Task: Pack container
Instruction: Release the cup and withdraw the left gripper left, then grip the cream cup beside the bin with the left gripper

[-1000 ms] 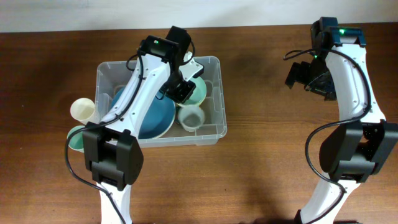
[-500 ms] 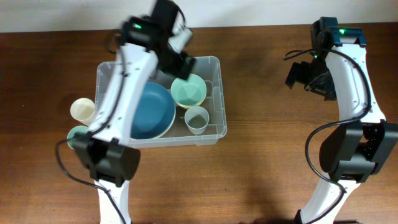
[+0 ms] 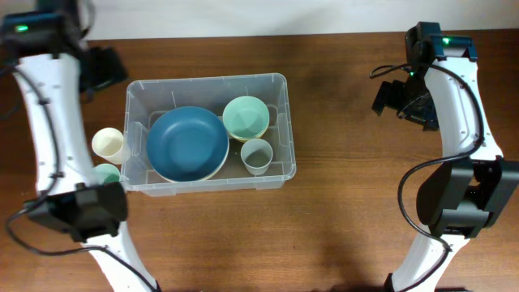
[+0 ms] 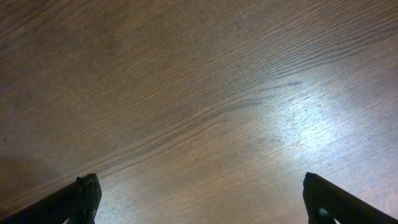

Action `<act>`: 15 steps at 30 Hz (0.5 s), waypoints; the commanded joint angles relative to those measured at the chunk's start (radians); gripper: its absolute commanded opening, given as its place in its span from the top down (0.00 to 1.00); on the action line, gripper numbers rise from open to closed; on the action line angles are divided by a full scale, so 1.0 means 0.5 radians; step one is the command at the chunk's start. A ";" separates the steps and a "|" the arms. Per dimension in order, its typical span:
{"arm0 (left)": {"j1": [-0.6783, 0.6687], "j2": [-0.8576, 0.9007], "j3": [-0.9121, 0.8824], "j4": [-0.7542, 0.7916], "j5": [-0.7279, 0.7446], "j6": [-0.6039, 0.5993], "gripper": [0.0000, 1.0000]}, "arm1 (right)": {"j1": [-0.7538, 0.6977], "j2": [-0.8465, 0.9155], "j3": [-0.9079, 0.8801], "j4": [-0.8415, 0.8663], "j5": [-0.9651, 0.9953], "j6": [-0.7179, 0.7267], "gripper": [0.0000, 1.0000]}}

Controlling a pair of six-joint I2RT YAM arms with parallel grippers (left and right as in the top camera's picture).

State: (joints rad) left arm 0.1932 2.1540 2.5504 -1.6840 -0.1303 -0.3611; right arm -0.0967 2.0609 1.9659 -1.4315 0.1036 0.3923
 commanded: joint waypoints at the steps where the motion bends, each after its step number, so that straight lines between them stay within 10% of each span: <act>1: 0.176 -0.034 -0.213 -0.008 0.129 -0.070 0.00 | -0.004 -0.010 0.005 0.001 0.004 0.010 0.01; 15: 0.409 -0.034 -1.143 0.439 0.134 -0.069 0.01 | -0.004 -0.010 0.005 0.001 0.004 0.010 0.01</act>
State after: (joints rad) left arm 0.3988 2.1540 2.0438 -1.5082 -0.0780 -0.3866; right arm -0.0967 2.0609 1.9659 -1.4315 0.1032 0.3920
